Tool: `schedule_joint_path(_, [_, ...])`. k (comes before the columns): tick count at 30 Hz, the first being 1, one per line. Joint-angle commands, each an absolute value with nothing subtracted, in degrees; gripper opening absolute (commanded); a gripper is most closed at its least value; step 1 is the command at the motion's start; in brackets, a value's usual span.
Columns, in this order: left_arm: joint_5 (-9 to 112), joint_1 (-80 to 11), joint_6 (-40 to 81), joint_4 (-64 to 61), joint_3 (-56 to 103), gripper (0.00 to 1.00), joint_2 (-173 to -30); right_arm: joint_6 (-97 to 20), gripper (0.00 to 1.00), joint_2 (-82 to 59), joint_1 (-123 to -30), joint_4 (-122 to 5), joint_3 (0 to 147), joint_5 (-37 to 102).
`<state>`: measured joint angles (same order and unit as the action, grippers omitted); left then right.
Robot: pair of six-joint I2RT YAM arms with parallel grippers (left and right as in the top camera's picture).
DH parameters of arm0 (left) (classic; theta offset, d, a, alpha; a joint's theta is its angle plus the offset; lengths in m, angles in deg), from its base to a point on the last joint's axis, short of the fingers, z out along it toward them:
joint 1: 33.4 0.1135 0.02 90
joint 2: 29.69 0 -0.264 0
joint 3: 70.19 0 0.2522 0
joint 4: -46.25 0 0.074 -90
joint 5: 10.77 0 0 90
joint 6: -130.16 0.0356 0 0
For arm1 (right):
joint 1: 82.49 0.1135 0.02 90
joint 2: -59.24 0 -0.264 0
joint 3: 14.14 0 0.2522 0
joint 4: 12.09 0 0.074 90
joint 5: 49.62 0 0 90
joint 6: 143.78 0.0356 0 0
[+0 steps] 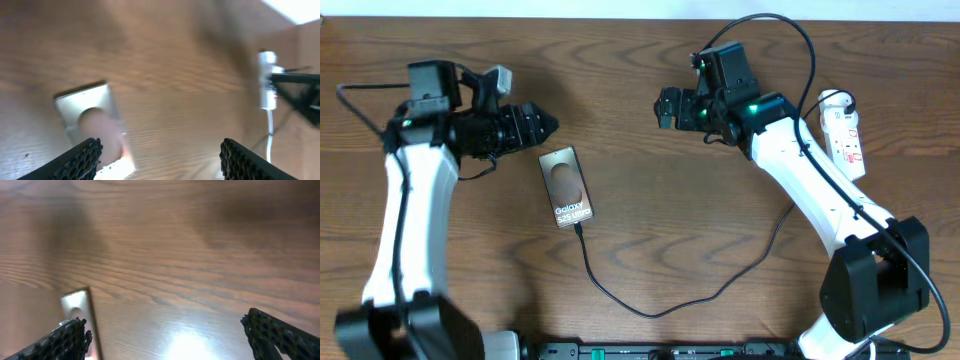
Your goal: Plug charger to phone and switch on socket
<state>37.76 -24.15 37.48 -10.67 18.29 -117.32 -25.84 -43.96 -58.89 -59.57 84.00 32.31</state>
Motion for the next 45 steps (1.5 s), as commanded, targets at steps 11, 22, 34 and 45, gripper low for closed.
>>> schedule_joint_path(11, [33.41,-29.2,40.61,-9.16,18.91,0.78,-110.26,-28.17,0.99,-35.54,-87.02,-86.52,103.98,35.76])
schedule_joint_path(22, [36.4,-30.77,40.58,-8.15,18.86,0.78,-110.26,-64.33,0.99,-48.59,-116.11,-88.44,103.94,2.71])
schedule_joint_path(34, [36.44,-30.77,40.58,-8.18,18.82,0.78,-110.28,-67.58,0.99,-65.97,-112.05,-85.67,103.92,4.0])
schedule_joint_path(45, [38.39,-30.77,40.56,-8.4,18.82,0.78,-110.33,-69.03,0.99,-69.31,-108.57,-84.38,103.92,5.6])
